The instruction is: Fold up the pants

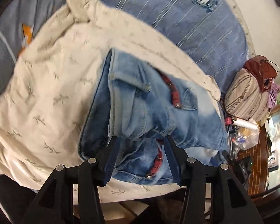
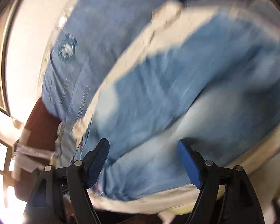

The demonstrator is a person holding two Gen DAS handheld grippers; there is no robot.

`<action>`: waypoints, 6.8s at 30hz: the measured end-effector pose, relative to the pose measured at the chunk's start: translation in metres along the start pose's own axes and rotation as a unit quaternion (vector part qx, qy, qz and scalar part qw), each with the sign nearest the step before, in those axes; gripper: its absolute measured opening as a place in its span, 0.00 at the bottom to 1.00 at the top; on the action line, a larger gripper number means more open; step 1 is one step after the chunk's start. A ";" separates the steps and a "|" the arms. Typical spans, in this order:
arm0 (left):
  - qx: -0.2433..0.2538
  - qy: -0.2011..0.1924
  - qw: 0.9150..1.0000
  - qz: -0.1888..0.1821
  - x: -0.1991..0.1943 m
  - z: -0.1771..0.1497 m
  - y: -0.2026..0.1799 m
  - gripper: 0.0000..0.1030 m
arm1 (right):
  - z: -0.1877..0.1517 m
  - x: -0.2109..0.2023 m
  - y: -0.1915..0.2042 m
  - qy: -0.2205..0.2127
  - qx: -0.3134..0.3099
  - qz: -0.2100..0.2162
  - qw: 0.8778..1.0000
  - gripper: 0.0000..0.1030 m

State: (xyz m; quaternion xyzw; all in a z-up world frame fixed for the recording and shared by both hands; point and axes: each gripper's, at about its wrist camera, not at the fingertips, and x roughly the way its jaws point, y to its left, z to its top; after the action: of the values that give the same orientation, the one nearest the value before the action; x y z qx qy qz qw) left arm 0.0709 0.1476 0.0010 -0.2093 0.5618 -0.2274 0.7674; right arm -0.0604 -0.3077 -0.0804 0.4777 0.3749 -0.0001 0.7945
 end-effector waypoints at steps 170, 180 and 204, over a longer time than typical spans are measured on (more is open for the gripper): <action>0.083 0.049 0.992 0.087 0.049 0.031 -0.005 0.37 | 0.122 -0.112 -0.084 -0.164 -0.050 -0.224 0.959 0.41; 0.076 0.054 0.995 -0.034 -0.018 -0.023 0.008 0.51 | -0.003 -0.113 -0.068 -0.091 0.030 -0.046 0.994 0.65; -0.016 0.126 0.991 0.035 0.023 0.005 0.050 0.27 | -0.068 0.050 0.038 0.162 -0.001 0.116 0.980 0.06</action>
State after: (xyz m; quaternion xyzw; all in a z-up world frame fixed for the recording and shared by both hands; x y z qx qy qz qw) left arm 0.0871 0.1750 -0.0438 -0.1715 0.6643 -0.2157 0.6948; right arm -0.0518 -0.2177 -0.0994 0.5108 0.4410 0.1697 0.7182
